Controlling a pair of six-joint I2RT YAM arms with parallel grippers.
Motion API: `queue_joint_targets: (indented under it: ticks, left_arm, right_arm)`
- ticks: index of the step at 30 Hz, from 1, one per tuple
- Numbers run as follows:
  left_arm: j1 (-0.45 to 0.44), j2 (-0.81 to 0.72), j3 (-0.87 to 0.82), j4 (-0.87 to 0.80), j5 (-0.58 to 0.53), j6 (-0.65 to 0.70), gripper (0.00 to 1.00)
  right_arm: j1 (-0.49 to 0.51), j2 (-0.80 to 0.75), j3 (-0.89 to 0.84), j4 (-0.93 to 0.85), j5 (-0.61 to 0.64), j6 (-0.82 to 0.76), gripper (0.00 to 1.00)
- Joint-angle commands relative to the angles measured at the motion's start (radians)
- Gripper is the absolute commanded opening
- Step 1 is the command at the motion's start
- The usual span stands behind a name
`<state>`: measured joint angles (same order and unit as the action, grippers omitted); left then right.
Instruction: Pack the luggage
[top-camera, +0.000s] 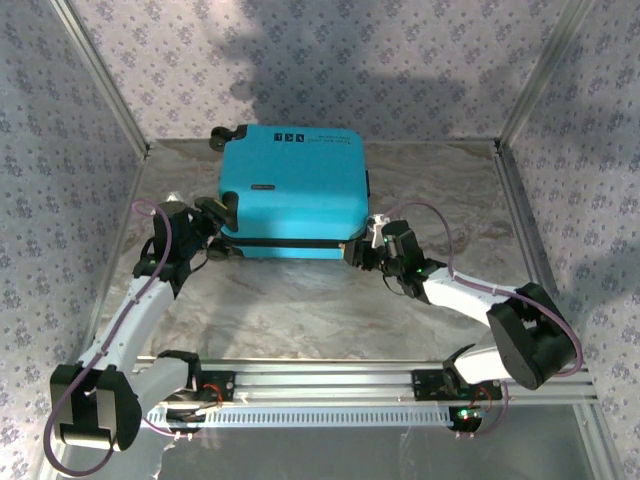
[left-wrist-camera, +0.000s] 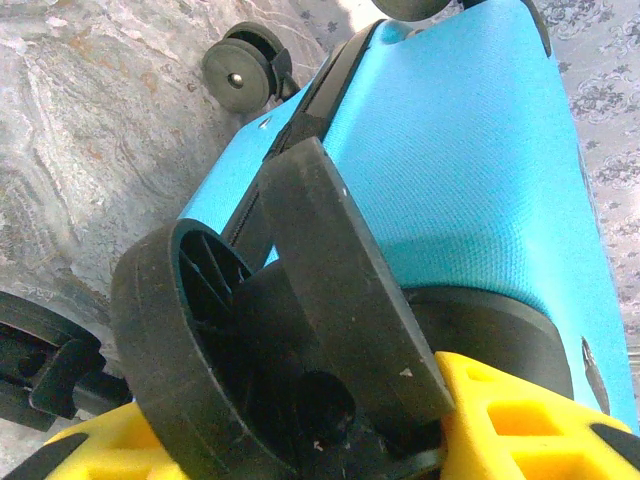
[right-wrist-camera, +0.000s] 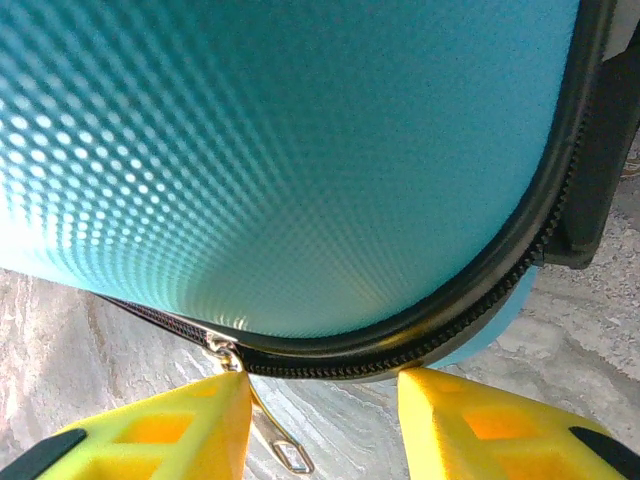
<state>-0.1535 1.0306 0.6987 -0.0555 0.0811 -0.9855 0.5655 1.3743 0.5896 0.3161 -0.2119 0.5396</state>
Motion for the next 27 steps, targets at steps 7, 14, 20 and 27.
queue_joint_targets:
  ticks: [7,14,20,27]
  left_arm:
    - [-0.080,0.020,0.024,-0.053,0.136,0.270,0.00]
    - [-0.080,0.013,0.024,-0.058,0.134,0.273,0.00]
    - [-0.080,-0.005,0.017,-0.066,0.133,0.273,0.00]
    - [-0.081,-0.020,0.025,-0.087,0.121,0.285,0.00]
  right_arm:
    - [0.066,-0.008,-0.027,0.068,-0.146,0.043,0.45]
    - [0.077,-0.054,-0.060,0.046,-0.129,0.048,0.45]
    - [0.076,-0.022,-0.039,0.041,-0.116,0.037,0.45]
    - [0.034,-0.010,-0.057,0.057,-0.075,0.060,0.45]
